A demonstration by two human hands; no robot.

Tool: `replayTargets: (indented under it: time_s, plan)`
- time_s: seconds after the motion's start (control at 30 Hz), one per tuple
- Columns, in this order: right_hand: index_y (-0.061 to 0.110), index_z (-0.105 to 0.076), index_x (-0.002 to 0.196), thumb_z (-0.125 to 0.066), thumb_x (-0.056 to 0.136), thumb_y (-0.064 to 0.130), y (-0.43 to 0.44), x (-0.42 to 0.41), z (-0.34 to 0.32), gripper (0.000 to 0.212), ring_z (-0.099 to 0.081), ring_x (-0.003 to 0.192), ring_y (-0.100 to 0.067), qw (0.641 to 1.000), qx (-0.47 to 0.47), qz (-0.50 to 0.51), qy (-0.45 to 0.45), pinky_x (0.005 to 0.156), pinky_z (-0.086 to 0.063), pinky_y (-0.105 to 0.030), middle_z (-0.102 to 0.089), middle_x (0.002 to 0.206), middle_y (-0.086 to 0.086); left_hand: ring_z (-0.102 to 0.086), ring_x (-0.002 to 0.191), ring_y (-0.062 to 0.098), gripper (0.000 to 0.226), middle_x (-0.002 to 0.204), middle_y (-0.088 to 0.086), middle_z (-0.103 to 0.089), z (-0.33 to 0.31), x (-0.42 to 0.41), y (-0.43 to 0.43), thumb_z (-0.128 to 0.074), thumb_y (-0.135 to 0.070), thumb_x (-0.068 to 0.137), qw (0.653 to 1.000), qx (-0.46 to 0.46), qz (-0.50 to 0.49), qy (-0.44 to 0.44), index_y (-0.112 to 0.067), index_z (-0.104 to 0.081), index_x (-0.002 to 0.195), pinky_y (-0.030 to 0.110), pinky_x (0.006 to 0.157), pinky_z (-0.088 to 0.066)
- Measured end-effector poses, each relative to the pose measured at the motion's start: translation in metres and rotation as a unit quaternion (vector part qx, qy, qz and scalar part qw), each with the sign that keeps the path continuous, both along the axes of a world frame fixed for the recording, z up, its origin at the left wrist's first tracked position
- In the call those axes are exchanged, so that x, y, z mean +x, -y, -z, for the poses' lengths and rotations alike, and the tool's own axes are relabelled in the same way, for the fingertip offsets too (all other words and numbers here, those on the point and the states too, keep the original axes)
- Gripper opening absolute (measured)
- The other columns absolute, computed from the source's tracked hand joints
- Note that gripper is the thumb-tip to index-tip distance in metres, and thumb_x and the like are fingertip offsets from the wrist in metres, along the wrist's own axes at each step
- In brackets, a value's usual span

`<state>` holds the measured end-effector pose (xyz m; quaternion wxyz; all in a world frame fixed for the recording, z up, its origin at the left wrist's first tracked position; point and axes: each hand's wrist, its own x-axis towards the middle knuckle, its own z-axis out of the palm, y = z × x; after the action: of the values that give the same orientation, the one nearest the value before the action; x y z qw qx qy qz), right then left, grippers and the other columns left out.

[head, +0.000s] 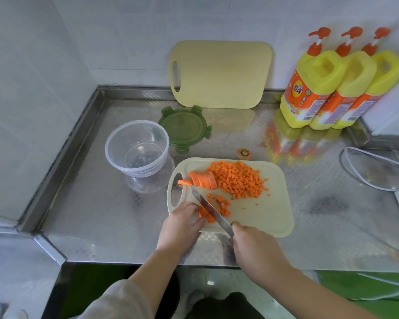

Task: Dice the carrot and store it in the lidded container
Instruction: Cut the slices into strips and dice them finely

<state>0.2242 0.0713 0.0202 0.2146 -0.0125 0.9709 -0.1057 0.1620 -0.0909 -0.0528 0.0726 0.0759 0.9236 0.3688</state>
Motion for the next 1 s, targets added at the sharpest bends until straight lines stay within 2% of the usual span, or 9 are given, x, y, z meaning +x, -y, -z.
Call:
replayTargets:
  time_s: [0.1, 0.23, 0.33, 0.53, 0.6, 0.7, 0.9, 1.0]
  plan:
    - [0.018, -0.045, 0.114, -0.042, 0.099, 0.018, 0.002, 0.000, 0.003, 0.016, -0.050, 0.070, -0.013, 1.000, 0.005, 0.003, 0.007, 0.056, -0.036, -0.020, -0.047, 0.083, 0.006, -0.059, 0.090, 0.008, 0.018, 0.100, -0.012, -0.064, 0.004, -0.002, -0.001, -0.064, -0.033, 0.087, 1.000, 0.002, 0.004, -0.001, -0.021, -0.069, 0.100, 0.022, 0.077, -0.046]
    - [0.018, -0.043, 0.117, -0.043, 0.098, 0.015, 0.007, -0.001, 0.008, 0.020, -0.049, 0.073, -0.013, 1.000, 0.024, 0.001, 0.016, 0.066, -0.041, -0.024, -0.056, 0.094, 0.001, -0.061, 0.087, 0.012, 0.017, 0.098, -0.008, -0.064, 0.009, -0.002, -0.001, -0.066, -0.030, 0.087, 1.000, -0.011, 0.009, -0.013, -0.018, -0.069, 0.098, 0.029, 0.076, -0.050]
    - [0.016, -0.042, 0.118, -0.045, 0.097, 0.013, 0.009, -0.002, 0.013, 0.022, -0.047, 0.074, -0.014, 0.999, 0.026, -0.003, 0.020, 0.066, -0.040, -0.025, -0.059, 0.102, -0.001, -0.062, 0.087, 0.010, 0.017, 0.100, -0.009, -0.065, 0.012, -0.003, -0.002, -0.066, -0.030, 0.087, 0.999, -0.018, 0.012, -0.023, -0.019, -0.070, 0.099, 0.027, 0.076, -0.051]
    - [0.017, -0.046, 0.109, -0.045, 0.097, 0.018, 0.010, -0.010, 0.026, 0.012, -0.049, 0.069, -0.015, 1.000, 0.006, -0.004, 0.021, 0.060, -0.042, -0.026, -0.048, 0.081, 0.004, -0.062, 0.091, 0.011, 0.019, 0.104, -0.009, -0.065, 0.013, -0.003, -0.002, -0.066, -0.031, 0.087, 0.999, -0.017, 0.009, -0.028, -0.018, -0.070, 0.101, 0.028, 0.079, -0.050]
    - [0.019, -0.046, 0.099, -0.044, 0.097, 0.018, 0.007, -0.011, 0.025, 0.003, -0.047, 0.065, -0.014, 1.000, 0.004, -0.001, 0.022, 0.052, -0.035, -0.022, -0.045, 0.074, 0.006, -0.062, 0.091, 0.012, 0.018, 0.103, -0.008, -0.065, 0.014, -0.003, -0.002, -0.067, -0.029, 0.086, 0.999, -0.013, 0.005, -0.031, -0.017, -0.070, 0.099, 0.029, 0.078, -0.050]
    - [0.022, -0.035, 0.075, -0.040, 0.098, 0.023, -0.005, -0.016, 0.022, 0.024, -0.042, 0.060, -0.013, 0.999, -0.025, 0.036, 0.027, 0.047, -0.025, -0.021, -0.040, 0.067, 0.006, -0.061, 0.091, 0.012, 0.016, 0.102, -0.008, -0.064, 0.011, -0.002, -0.002, -0.066, -0.029, 0.087, 1.000, -0.008, 0.003, -0.028, -0.019, -0.069, 0.099, 0.031, 0.079, -0.049]
    - [0.020, -0.035, 0.087, -0.037, 0.099, 0.023, -0.013, -0.016, 0.008, 0.012, -0.046, 0.066, -0.018, 0.999, -0.024, 0.020, -0.003, 0.047, -0.026, -0.022, -0.037, 0.067, 0.007, -0.058, 0.092, 0.006, 0.020, 0.099, -0.017, -0.058, 0.006, -0.004, 0.006, -0.069, -0.028, 0.085, 0.999, 0.019, 0.025, -0.026, -0.023, -0.068, 0.104, 0.019, 0.077, -0.043]
    - [0.022, -0.039, 0.097, -0.040, 0.099, 0.023, -0.007, -0.010, 0.001, 0.002, -0.047, 0.066, -0.017, 1.000, -0.017, 0.003, -0.002, 0.049, -0.030, -0.023, -0.039, 0.069, 0.007, -0.057, 0.093, 0.005, 0.022, 0.100, -0.019, -0.056, 0.005, -0.005, 0.011, -0.070, -0.027, 0.084, 0.999, 0.003, 0.047, -0.026, -0.021, -0.068, 0.104, 0.019, 0.077, -0.043]
